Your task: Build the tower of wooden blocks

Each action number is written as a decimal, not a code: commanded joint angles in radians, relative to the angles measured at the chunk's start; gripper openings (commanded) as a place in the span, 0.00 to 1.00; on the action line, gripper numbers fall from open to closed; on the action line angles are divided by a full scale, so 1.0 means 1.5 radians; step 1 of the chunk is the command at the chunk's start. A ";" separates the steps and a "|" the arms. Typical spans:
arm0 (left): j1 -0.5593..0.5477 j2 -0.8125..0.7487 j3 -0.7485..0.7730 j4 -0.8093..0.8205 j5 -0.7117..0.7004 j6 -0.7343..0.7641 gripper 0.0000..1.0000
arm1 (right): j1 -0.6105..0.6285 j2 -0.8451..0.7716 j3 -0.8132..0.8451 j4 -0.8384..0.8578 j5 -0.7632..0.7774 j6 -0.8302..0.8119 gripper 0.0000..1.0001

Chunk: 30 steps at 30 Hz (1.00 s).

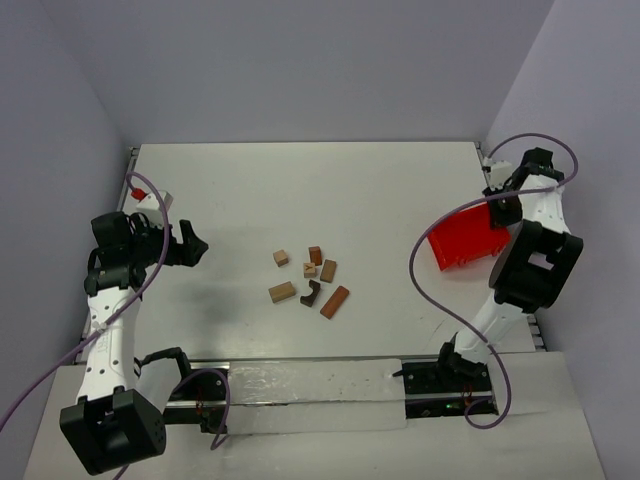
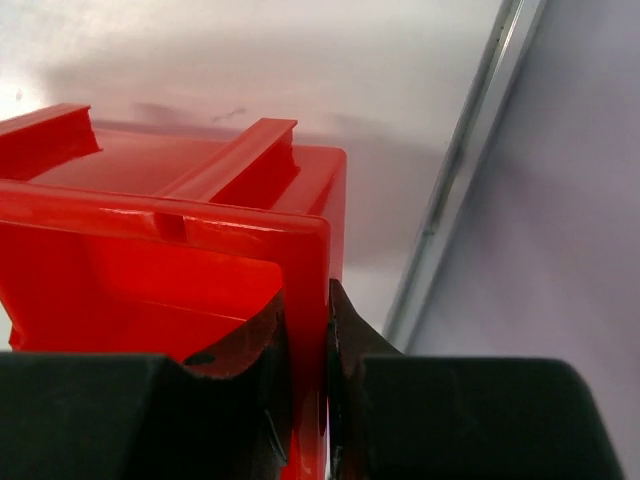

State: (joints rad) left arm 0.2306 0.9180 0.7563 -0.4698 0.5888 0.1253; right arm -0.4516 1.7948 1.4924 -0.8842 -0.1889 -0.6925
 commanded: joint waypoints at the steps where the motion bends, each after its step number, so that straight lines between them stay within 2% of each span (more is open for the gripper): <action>1: 0.004 -0.003 0.022 0.006 0.016 0.010 0.99 | -0.015 0.060 0.071 0.025 -0.080 0.084 0.00; 10: 0.004 0.002 0.021 0.007 0.013 0.010 0.99 | -0.015 0.193 0.161 0.032 -0.134 0.113 0.00; 20: 0.004 0.010 0.022 0.007 0.007 0.007 0.99 | -0.009 0.347 0.438 -0.037 -0.152 0.174 0.00; 30: 0.004 0.029 0.026 0.005 0.000 0.005 0.99 | 0.030 0.424 0.527 -0.007 -0.143 0.214 0.00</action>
State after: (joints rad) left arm 0.2310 0.9560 0.7563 -0.4694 0.5875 0.1249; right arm -0.4311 2.3829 2.1908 -0.9117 -0.3861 -0.4210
